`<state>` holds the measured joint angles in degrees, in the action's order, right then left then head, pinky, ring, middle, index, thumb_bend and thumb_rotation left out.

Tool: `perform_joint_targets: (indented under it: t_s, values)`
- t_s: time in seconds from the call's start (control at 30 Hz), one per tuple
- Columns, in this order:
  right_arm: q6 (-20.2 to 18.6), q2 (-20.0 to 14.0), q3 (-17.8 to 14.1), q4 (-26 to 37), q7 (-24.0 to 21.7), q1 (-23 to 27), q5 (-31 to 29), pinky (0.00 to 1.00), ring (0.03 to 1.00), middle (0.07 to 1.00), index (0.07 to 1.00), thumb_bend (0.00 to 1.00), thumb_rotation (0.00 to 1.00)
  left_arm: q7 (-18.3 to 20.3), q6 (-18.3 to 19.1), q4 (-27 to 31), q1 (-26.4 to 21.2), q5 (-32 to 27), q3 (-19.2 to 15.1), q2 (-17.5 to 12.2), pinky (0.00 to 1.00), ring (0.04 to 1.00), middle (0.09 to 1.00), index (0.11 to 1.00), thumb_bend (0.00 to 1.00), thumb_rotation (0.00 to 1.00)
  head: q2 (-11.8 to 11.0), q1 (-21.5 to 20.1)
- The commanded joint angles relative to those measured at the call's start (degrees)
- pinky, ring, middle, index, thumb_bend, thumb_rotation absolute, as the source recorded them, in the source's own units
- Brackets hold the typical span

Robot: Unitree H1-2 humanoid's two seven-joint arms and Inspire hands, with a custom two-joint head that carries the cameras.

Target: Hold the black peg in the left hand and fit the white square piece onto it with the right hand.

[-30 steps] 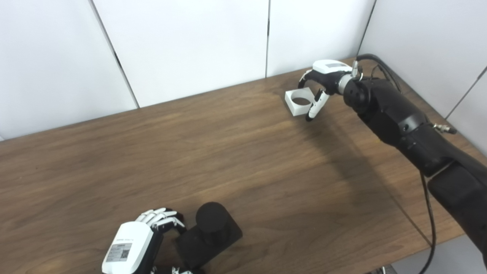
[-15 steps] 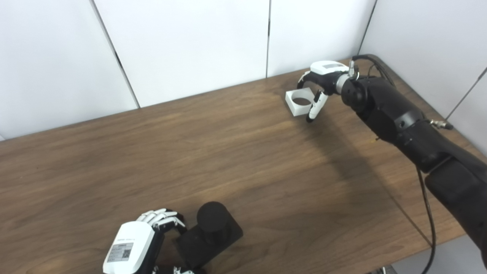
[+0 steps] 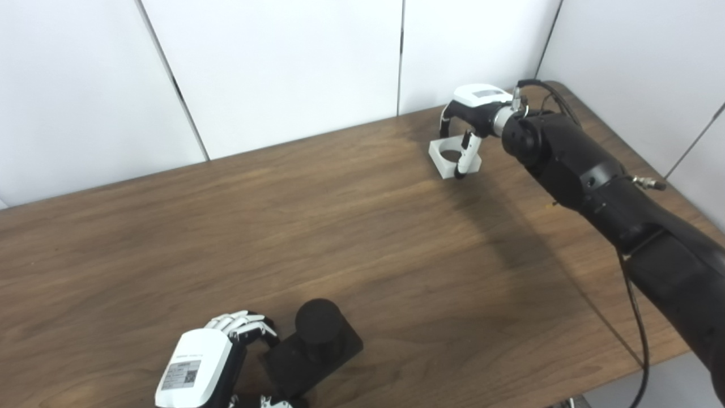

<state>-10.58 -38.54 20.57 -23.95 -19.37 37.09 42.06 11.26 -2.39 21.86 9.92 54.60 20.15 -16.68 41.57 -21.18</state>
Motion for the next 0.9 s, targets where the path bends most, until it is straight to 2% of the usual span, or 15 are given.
perform_joint_targets:
  t_s: [0.0,0.17,0.53,0.63,0.87]
  values:
    - [1.57,-1.1,-1.04,0.99,2.94,2.04,0.92,0.86,0.912,0.795,0.486,0.53,0.13,1.45,0.47,0.72,0.99,0.55,0.1,-0.42,0.8,0.797,0.737,0.491,0.51,0.04,-0.08,-0.04]
    - [1.51,-1.0,-0.71,0.56,4.41,1.57,1.6,0.91,0.933,0.79,0.484,0.52,0.12,1.76,0.77,1.07,0.94,0.68,-0.2,-0.2,0.8,0.799,0.737,0.491,0.51,0.04,-0.15,0.02]
    - [2.87,-1.66,-1.06,1.34,4.65,0.81,1.32,0.87,0.913,0.778,0.484,0.52,0.13,1.86,0.84,0.73,0.54,1.07,-0.15,0.67,0.8,0.797,0.734,0.491,0.51,0.04,-0.25,1.34]
    - [2.9,-2.61,-1.66,6.23,2.53,0.02,0.8,0.86,0.909,0.782,0.484,0.52,0.13,2.16,1.25,0.75,0.42,1.88,0.14,1.09,0.8,0.797,0.736,0.491,0.51,0.04,-0.02,2.28]
    - [1.92,-5.2,-3.66,25.46,-6.72,-3.07,-0.64,0.87,0.904,0.79,0.486,0.52,0.13,1.46,0.83,0.17,0.36,2.6,0.73,1.8,0.8,0.793,0.737,0.491,0.51,0.04,1.26,5.92]
